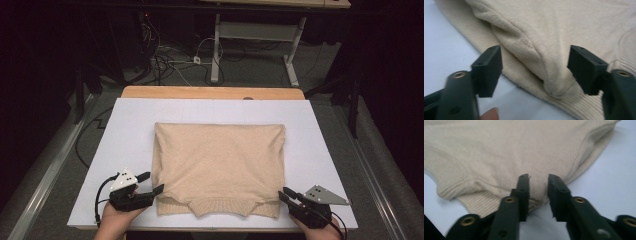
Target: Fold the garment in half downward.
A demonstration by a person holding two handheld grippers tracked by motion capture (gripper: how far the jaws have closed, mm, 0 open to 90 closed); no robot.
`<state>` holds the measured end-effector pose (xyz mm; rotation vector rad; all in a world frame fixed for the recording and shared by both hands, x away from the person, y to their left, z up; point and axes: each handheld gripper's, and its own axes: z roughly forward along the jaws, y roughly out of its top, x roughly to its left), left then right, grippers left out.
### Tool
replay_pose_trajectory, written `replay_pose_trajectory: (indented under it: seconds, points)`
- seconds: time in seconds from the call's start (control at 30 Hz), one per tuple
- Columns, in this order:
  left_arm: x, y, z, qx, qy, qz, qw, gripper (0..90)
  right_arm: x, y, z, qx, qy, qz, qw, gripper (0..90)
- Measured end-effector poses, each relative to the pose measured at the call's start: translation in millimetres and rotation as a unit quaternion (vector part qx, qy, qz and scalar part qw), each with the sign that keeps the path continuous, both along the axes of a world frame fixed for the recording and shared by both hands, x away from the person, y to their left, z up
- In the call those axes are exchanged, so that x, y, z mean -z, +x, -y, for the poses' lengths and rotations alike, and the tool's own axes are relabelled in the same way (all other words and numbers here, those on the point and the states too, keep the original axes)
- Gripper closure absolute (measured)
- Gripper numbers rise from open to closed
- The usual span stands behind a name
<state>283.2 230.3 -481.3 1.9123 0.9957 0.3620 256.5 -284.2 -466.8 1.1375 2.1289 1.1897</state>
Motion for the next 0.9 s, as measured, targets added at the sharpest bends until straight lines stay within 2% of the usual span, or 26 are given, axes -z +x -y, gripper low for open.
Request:
replay_pose_trajectory:
  seconds: [0.17,0.2,0.37,0.57,0.73,0.9]
  points:
    - [0.8,3.7,-6.2,-0.016,-0.003,0.003,0.9999,14.0,-4.5,4.1,1.2,0.004,0.019,0.020,0.9996,43.4]
    - [1.0,4.1,-7.1,-0.017,-0.005,0.004,0.9998,13.9,-4.1,6.8,1.7,0.002,0.024,0.021,0.9995,39.0]
    - [1.7,8.0,-7.8,-0.021,-0.003,-0.005,0.9998,1.0,-1.6,15.4,2.8,0.003,0.036,0.019,0.9992,20.4]
    - [1.2,9.9,-6.2,-0.019,0.002,-0.008,0.9998,0.0,1.6,21.4,-1.3,0.007,0.035,0.016,0.9992,0.2]
    - [0.6,13.1,-8.8,-0.019,0.003,-0.013,0.9997,0.0,-0.3,22.7,-11.3,-0.001,0.031,0.025,0.9992,0.0]
    - [-0.6,14.1,-12.6,-0.024,0.006,-0.010,0.9997,0.0,-6.3,18.9,-37.3,-0.024,0.025,0.036,0.9988,0.0]
